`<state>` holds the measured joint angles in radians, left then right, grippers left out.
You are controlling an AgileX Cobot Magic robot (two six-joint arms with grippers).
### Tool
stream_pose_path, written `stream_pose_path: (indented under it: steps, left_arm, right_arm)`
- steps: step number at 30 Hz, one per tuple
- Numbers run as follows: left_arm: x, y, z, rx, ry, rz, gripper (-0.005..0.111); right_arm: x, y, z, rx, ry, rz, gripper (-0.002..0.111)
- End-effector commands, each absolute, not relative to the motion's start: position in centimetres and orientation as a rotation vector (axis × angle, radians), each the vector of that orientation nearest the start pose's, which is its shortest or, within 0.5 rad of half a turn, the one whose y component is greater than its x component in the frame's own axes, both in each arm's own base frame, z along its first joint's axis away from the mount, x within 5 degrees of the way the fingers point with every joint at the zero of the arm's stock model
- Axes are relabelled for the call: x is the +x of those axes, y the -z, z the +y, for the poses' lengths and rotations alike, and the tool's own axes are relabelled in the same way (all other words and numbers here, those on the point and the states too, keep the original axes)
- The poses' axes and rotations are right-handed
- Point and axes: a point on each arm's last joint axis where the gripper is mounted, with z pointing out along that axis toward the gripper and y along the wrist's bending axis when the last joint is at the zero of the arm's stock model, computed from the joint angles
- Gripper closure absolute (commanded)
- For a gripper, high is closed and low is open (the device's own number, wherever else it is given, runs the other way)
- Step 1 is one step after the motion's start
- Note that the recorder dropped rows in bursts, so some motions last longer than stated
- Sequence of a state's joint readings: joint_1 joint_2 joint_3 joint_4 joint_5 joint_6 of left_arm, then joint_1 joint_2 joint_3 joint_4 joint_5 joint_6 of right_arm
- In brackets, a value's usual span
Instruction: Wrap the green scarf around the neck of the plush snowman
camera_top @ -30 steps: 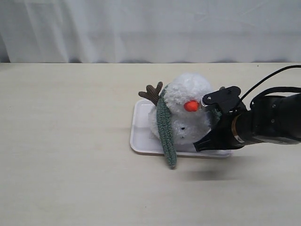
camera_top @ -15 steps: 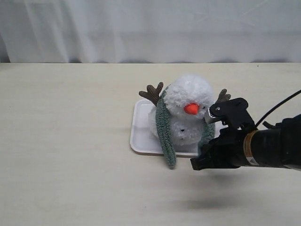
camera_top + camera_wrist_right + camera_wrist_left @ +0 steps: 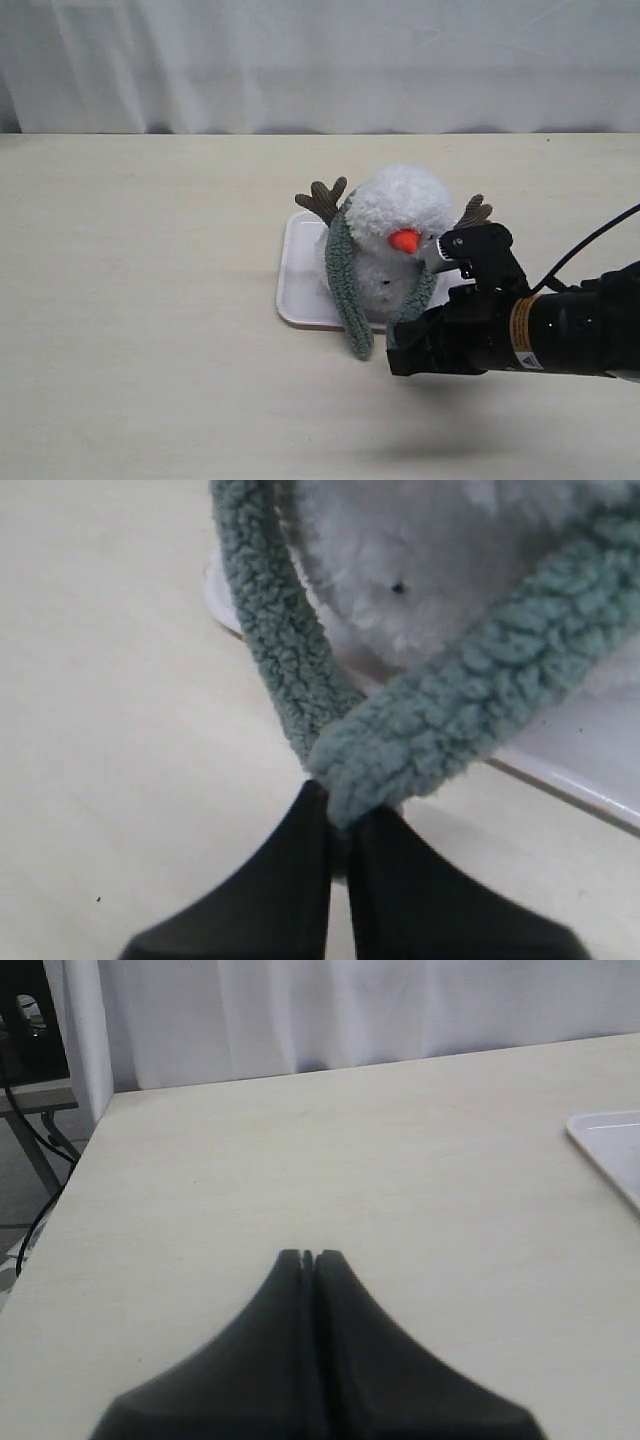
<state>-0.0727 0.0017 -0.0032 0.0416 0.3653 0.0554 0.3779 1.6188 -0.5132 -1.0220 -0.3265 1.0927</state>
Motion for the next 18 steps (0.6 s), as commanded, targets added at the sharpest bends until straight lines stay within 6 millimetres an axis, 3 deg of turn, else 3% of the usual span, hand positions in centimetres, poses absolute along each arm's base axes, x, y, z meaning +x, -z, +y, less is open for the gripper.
stream_pose_path:
  steps: [1, 4, 11, 13, 18]
  left_arm:
    - [5.32, -18.13, -0.25, 0.141, -0.028, 1.832, 0.107]
    - [5.32, -18.13, -0.25, 0.141, -0.028, 1.832, 0.107]
    - [5.32, -18.13, -0.25, 0.141, -0.028, 1.832, 0.107]
    - [5.32, -18.13, -0.25, 0.141, -0.028, 1.832, 0.107]
    - [5.32, -18.13, -0.25, 0.141, -0.028, 1.832, 0.107]
  right_arm:
    - [23.17, -12.20, 11.88, -0.466, -0.559, 2.454, 0.104]
    - [23.31, -11.55, 11.93, -0.483, -0.550, 2.473, 0.104]
    - [23.90, -12.02, 12.23, -0.487, -0.561, 2.443, 0.104]
    - [23.88, -12.03, 12.26, -0.495, -0.564, 2.441, 0.094]
    - [23.85, -12.40, 12.80, -0.485, -0.655, 2.403, 0.042]
